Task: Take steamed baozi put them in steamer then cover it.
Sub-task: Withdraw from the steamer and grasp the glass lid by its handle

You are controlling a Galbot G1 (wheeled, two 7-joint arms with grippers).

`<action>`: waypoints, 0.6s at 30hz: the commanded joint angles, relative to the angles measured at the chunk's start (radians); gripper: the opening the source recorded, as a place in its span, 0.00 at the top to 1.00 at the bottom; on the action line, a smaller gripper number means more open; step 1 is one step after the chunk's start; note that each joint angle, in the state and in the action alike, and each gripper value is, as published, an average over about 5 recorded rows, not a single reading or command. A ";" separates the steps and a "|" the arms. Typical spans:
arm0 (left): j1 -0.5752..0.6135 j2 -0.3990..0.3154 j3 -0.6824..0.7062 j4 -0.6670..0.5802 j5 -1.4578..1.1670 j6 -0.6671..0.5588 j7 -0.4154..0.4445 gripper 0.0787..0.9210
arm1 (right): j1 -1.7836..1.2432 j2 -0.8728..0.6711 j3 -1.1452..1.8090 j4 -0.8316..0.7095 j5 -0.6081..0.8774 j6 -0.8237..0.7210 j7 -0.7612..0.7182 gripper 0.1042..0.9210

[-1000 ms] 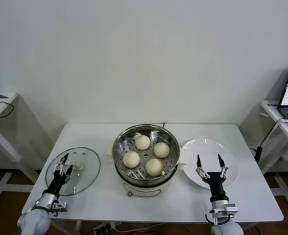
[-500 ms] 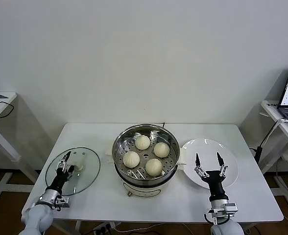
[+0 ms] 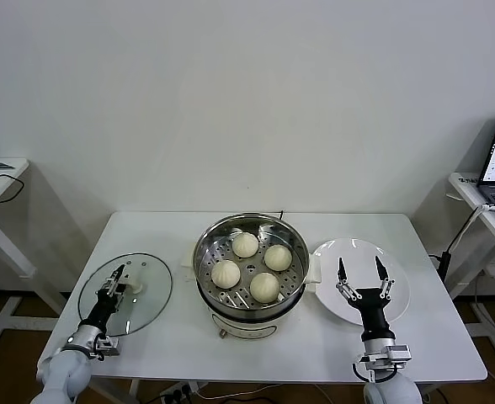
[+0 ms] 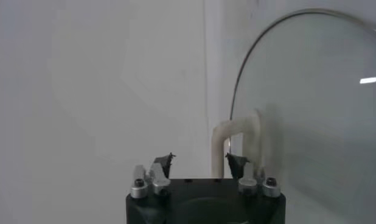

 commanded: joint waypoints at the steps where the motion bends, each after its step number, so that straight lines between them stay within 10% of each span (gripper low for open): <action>1: -0.005 0.001 0.001 0.013 -0.002 -0.001 0.009 0.56 | -0.001 -0.001 -0.001 0.016 -0.001 -0.002 0.003 0.12; 10: 0.013 0.009 0.020 -0.029 -0.121 0.032 0.045 0.85 | 0.001 -0.009 0.004 0.013 0.006 -0.004 0.004 0.12; 18: 0.072 0.030 0.010 -0.175 -0.201 0.038 0.053 0.86 | 0.004 -0.013 0.011 0.012 0.011 -0.004 0.002 0.12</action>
